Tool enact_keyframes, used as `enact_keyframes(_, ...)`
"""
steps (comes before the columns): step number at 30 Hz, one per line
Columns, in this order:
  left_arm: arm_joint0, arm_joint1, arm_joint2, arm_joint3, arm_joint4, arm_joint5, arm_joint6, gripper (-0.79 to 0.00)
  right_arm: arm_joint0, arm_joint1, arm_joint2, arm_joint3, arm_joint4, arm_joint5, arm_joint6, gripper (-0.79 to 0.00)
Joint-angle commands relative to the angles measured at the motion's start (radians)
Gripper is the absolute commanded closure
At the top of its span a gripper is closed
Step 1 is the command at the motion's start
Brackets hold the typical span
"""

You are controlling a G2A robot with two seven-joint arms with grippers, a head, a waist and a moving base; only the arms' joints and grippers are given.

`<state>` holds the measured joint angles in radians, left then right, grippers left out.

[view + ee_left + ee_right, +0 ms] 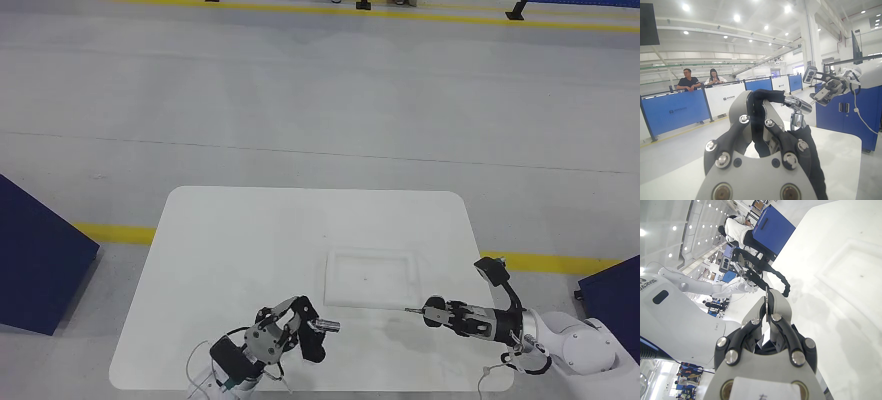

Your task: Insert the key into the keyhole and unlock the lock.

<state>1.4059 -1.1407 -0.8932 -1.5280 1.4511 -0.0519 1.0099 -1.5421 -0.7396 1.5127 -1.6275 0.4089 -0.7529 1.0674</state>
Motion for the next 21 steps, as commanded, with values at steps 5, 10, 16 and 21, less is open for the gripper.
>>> enact_keyframes(5, 0.01, -0.011, 0.003, -0.007, -0.082, -0.054, -0.004, 0.0, 0.0, 0.0, 0.0, 0.0, 0.0, 0.0, 0.0, 0.0)
enact_keyframes(10, 0.02, -0.018, 0.005, -0.018, -0.143, -0.121, -0.002, 0.0, 0.0, 0.0, 0.0, 0.0, 0.0, 0.0, 0.0, 0.0)
enact_keyframes(16, 0.029, -0.025, 0.014, -0.026, -0.193, -0.195, -0.007, 0.0, 0.0, 0.0, 0.0, 0.0, 0.0, 0.0, 0.0, 0.0)
enact_keyframes(21, 0.035, -0.031, 0.024, -0.023, -0.222, -0.253, -0.024, 0.0, 0.0, 0.0, 0.0, 0.0, 0.0, 0.0, 0.0, 0.0)
